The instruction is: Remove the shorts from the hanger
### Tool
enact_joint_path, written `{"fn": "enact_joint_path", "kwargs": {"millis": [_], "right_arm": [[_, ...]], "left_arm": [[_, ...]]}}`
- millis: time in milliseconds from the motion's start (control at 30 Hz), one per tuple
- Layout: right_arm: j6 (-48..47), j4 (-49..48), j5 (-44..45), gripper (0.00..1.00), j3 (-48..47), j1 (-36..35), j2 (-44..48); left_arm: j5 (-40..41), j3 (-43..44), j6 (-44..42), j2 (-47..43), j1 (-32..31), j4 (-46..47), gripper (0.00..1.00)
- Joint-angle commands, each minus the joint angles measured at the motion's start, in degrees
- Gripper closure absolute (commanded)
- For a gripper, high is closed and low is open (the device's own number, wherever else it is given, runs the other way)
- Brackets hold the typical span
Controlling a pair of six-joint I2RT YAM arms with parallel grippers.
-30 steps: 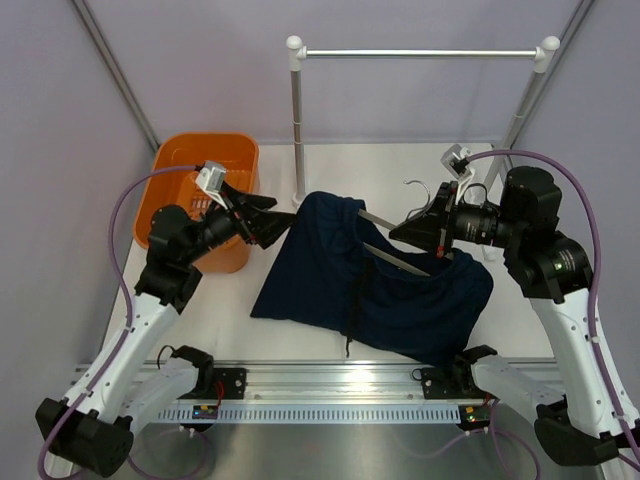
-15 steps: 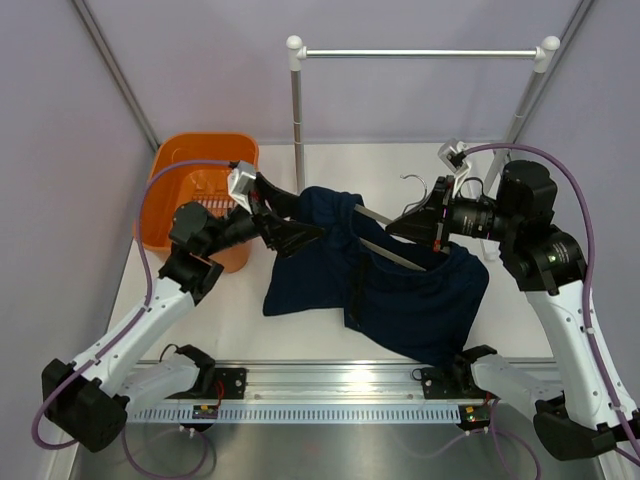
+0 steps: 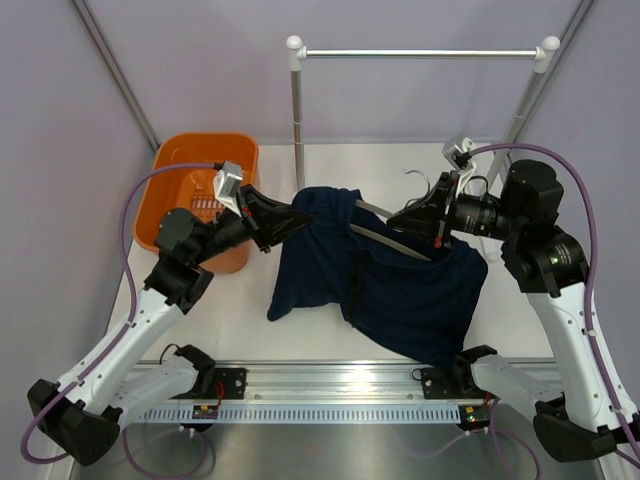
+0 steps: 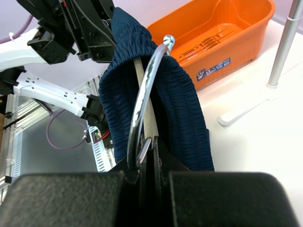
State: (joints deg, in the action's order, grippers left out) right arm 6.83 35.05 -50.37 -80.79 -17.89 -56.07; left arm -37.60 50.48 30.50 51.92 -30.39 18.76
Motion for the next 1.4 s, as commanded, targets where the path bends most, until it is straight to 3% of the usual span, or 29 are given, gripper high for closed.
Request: {"fn": "enact_joint_path", "kwargs": {"millis": [0,67,267,600,800,933,1033,1133,1367], "right_arm": [[2.49,1.16,3.52,1.00,-1.73,-0.30,1.05],[2.22,1.34,4.66,1.00,-2.00,-0.30,1.32],[2.22,2.13,6.60,1.00,-1.13,-0.22,2.63],[0.91,3.89,10.90,1.00,2.13,-0.22,8.17],[1.69,1.53,12.22,1.00,3.97,-0.30,9.14],[4.68,-3.75,12.40,1.00,3.55,-0.22,8.18],[8.37,-9.89,14.42,1.00,3.01,-0.22,5.45],[11.36,-16.67,13.98,1.00,3.01,-0.22,3.70],[15.04,-23.17,18.37,1.00,-2.52,-0.30,-2.89]], "left_arm": [[18.43,2.43,-4.58,-0.94,1.56,1.37,1.00],[24.41,3.13,-3.26,-0.95,2.96,-2.84,1.00],[30.65,3.57,5.79,0.80,15.00,-6.89,1.00],[43.58,16.05,8.33,11.08,18.78,-16.91,1.00],[39.46,16.93,10.10,13.29,21.78,-17.45,1.00],[27.37,13.09,11.07,13.29,21.52,-11.42,1.00],[16.83,11.22,10.81,14.34,18.80,-6.74,1.00],[11.43,12.71,6.77,16.54,12.04,-9.43,1.00],[10.97,13.15,-1.58,15.93,-8.24,-15.25,1.00]]}}
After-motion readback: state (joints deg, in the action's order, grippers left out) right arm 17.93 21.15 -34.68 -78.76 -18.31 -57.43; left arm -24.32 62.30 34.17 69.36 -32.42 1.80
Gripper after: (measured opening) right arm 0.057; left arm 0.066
